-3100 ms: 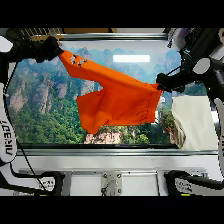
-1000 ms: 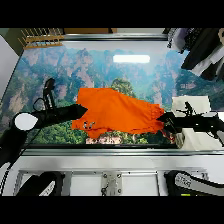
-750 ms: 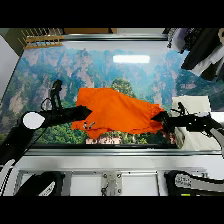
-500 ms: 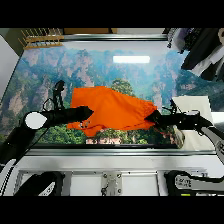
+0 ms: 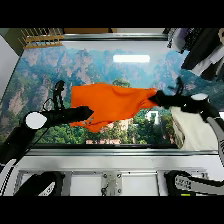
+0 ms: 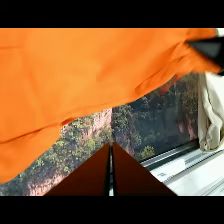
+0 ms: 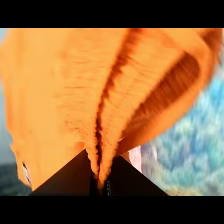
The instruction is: Fold the clothes and pants, and hang the long-sleeved shirts on hangers.
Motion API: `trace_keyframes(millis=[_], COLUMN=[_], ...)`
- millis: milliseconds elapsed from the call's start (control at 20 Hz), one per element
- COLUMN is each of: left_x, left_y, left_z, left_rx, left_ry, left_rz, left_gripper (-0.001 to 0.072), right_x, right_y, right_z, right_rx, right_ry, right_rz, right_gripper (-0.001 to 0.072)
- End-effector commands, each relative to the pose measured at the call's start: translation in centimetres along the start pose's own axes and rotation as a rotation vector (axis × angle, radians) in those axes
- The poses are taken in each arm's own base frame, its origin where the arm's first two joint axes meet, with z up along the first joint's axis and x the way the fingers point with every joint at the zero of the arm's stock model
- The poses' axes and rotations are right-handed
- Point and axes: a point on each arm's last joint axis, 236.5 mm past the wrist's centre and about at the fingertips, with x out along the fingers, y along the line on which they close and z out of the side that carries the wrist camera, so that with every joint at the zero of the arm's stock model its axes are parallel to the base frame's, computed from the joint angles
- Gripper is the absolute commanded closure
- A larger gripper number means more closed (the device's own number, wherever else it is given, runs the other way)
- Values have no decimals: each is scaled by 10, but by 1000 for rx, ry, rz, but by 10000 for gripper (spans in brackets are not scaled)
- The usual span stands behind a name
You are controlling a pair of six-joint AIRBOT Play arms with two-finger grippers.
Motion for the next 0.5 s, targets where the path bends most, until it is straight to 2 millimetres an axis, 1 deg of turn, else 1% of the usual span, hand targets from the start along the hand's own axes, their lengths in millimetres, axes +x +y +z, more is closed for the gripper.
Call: trace_keyframes(millis=[0,50,100,150,200,250,300,450], left_x=[0,0,0,0,0,0,0,0], left_y=[0,0,0,0,0,0,0,0], left_z=[0,0,0,0,0,0,0,0], left_rx=[0,1,1,1,1,1,1,2], left_ry=[0,0,0,-1,-1,0,0,0], left_rz=[0,0,1,1,1,1,1,1], left_gripper=[699,700,700,700,700,699,699,700], right_x=[-91,-129,-164,-201,-230,-256,-277,-326], right_y=[17,18,18,16,12,7,0,-29], right_z=[112,142,164,180,187,189,184,153], right_rx=[-32,-23,1,32,64,90,104,129], right_ry=[-269,-367,-454,-537,-602,-650,-675,-688], right_rz=[-134,-164,-181,-194,-199,-215,-251,-472], right_gripper=[701,701,701,701,701,701,701,702])
